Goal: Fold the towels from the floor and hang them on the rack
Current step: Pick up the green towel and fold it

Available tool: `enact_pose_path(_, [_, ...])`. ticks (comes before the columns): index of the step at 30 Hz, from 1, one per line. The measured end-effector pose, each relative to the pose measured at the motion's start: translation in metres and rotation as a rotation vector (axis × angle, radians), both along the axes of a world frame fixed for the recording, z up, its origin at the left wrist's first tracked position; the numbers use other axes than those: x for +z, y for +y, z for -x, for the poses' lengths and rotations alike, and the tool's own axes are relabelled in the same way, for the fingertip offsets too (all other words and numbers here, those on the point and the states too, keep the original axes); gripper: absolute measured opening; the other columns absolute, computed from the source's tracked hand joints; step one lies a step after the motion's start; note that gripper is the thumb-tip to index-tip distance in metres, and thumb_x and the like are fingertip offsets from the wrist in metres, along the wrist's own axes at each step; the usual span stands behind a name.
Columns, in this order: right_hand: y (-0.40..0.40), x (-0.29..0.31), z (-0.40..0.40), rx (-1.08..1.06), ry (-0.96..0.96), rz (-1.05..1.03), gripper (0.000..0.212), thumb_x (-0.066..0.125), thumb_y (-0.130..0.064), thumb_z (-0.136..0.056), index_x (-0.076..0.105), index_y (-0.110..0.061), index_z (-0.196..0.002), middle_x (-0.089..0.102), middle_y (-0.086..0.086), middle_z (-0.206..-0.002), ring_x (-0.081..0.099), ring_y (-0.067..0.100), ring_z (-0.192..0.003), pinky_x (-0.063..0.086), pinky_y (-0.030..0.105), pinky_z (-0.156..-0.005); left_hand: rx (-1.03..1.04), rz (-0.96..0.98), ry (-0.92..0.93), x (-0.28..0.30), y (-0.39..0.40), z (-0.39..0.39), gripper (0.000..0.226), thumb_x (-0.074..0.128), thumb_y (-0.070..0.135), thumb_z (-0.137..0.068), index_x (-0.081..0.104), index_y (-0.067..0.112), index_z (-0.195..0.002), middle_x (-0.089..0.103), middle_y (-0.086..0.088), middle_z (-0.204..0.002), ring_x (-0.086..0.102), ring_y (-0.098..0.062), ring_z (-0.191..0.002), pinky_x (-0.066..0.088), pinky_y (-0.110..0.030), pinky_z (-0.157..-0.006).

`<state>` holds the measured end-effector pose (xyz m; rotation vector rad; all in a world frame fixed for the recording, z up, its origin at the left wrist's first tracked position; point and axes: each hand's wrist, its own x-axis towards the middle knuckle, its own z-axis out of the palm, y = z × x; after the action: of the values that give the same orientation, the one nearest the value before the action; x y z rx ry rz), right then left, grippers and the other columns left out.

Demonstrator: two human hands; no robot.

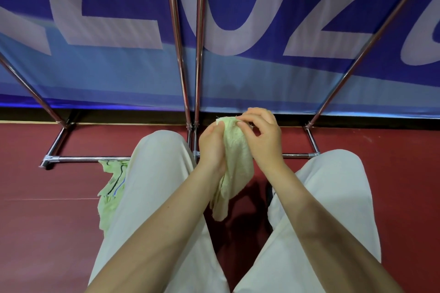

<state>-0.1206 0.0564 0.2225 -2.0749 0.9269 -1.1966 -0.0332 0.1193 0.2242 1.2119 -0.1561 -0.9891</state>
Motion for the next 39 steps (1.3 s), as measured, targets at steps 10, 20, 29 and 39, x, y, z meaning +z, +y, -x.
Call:
enact_pose_path(10, [0.007,0.005,-0.007,0.078,-0.087,-0.287,0.017,0.066,-0.009,-0.086,0.072,-0.024,-0.087,0.069,-0.006,-0.09,0.063,0.005,-0.085,0.051,0.022,-0.077,-0.031,0.009,-0.141,-0.002,-0.002,0.002,0.022,0.05,0.013,-0.095,0.068,0.005,-0.105,0.071,-0.015,-0.096,0.067,-0.027,-0.085,0.053,-0.039,-0.079])
enact_pose_path(20, [0.001,0.002,-0.011,0.008,-0.084,-0.458,0.012,0.069,-0.015,-0.086,0.061,-0.02,-0.077,0.064,-0.011,-0.074,0.058,0.002,-0.068,0.049,0.016,-0.065,-0.097,0.044,-0.214,0.005,0.003,0.003,0.022,0.051,0.021,-0.098,0.071,0.012,-0.095,0.071,0.0,-0.085,0.066,-0.01,-0.082,0.052,-0.026,-0.075])
enact_pose_path(29, [0.005,0.005,-0.01,0.21,-0.143,-0.58,0.01,0.059,-0.003,-0.089,0.064,-0.011,-0.088,0.062,-0.004,-0.081,0.056,0.001,-0.072,0.046,0.013,-0.069,-0.015,-0.052,-0.23,0.004,0.006,-0.011,0.022,0.05,0.017,-0.098,0.066,0.007,-0.085,0.063,-0.007,-0.076,0.058,-0.013,-0.067,0.048,-0.024,-0.062])
enact_pose_path(39, [0.005,-0.019,0.006,0.293,0.281,-0.367,0.02,0.071,-0.021,-0.08,0.056,-0.025,-0.093,0.048,-0.01,-0.064,0.043,0.009,-0.062,0.042,0.031,-0.067,0.087,-0.101,-0.369,0.005,0.017,-0.048,0.024,0.05,0.021,-0.097,0.06,0.014,-0.076,0.054,-0.001,-0.072,0.049,-0.012,-0.068,0.042,-0.027,-0.063])
